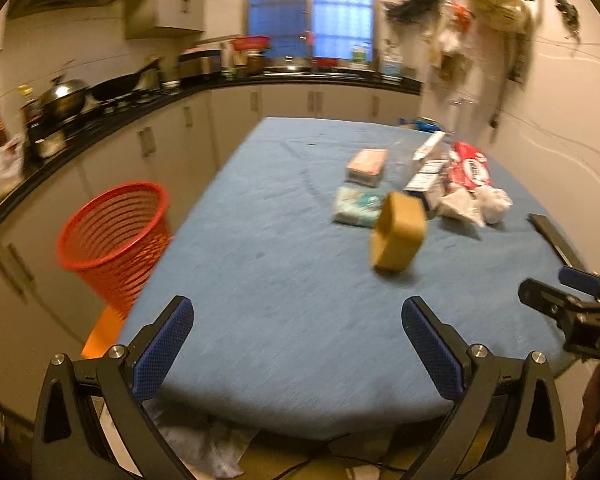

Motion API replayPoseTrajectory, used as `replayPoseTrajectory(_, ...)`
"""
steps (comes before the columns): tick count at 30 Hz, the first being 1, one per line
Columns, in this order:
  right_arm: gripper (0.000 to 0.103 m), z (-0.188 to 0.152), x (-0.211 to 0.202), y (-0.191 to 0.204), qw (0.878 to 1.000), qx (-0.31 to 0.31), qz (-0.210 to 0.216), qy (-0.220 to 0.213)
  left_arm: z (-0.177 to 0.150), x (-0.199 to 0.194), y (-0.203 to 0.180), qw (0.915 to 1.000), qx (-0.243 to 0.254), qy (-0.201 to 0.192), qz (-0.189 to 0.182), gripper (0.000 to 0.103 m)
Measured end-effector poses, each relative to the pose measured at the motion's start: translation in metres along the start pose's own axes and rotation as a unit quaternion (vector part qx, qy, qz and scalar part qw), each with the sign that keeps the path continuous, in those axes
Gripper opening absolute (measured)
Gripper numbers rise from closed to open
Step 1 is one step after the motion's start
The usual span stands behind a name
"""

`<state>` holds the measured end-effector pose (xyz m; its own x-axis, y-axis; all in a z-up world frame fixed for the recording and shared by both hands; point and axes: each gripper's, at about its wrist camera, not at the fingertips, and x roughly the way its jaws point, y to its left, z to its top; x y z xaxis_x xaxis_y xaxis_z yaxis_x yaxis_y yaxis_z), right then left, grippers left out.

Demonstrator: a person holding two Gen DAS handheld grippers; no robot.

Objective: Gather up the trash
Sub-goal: 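Grasp the gold tape roll with left tool while right tool grasps the white cloth bundle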

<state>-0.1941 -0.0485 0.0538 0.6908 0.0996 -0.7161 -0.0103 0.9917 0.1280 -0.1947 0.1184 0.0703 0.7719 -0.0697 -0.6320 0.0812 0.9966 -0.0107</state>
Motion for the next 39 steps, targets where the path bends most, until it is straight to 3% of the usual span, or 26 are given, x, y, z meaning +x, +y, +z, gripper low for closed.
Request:
replayPoseTrajectory(3, 0.094, 0.010, 0.006, -0.020, 0.999, 0.027, 0.019, 0.013, 0.017, 0.013, -0.005, 0.9993, 0.000, 0.013, -0.036, 0.102)
replayPoseTrajectory(6, 0.092, 0.018, 0.011, -0.033, 0.999, 0.037, 0.028, 0.012, 0.029, 0.023, -0.014, 0.9981, 0.007, 0.017, -0.059, 0.094)
replayPoseTrajectory(8, 0.084, 0.025, 0.017, -0.043, 0.998, 0.048, 0.036, 0.011, 0.037, 0.030, -0.024, 0.9968, 0.019, 0.019, -0.075, 0.089)
replayPoseTrajectory(14, 0.077, 0.046, 0.037, -0.058, 0.997, 0.056, 0.044, 0.012, 0.050, 0.052, -0.051, 0.9917, 0.056, 0.031, -0.112, 0.088)
replayPoseTrajectory(22, 0.077, 0.081, 0.052, -0.095, 0.993, 0.111, 0.048, -0.007, 0.057, 0.092, -0.074, 0.9900, 0.078, 0.055, -0.103, 0.088)
replayPoseTrajectory(25, 0.077, 0.095, 0.065, -0.111, 0.991, 0.128, 0.044, 0.004, 0.058, 0.104, -0.074, 0.9904, 0.073, 0.061, -0.100, 0.086)
replayPoseTrajectory(26, 0.077, 0.099, 0.070, -0.114, 0.991, 0.129, 0.045, 0.008, 0.058, 0.106, -0.071, 0.9904, 0.071, 0.063, -0.101, 0.083)
replayPoseTrajectory(34, 0.067, 0.114, 0.112, -0.125, 0.991, 0.129, 0.016, 0.031, 0.057, 0.130, -0.059, 0.9869, 0.045, 0.096, -0.122, 0.034)
replayPoseTrajectory(37, 0.050, 0.114, 0.124, -0.128, 0.990, 0.133, 0.013, 0.043, 0.055, 0.135, -0.056, 0.9858, 0.041, 0.099, -0.129, 0.029)
replayPoseTrajectory(39, 0.045, 0.112, 0.126, -0.131, 0.990, 0.137, 0.015, 0.037, 0.055, 0.134, -0.057, 0.9856, 0.041, 0.096, -0.133, 0.029)
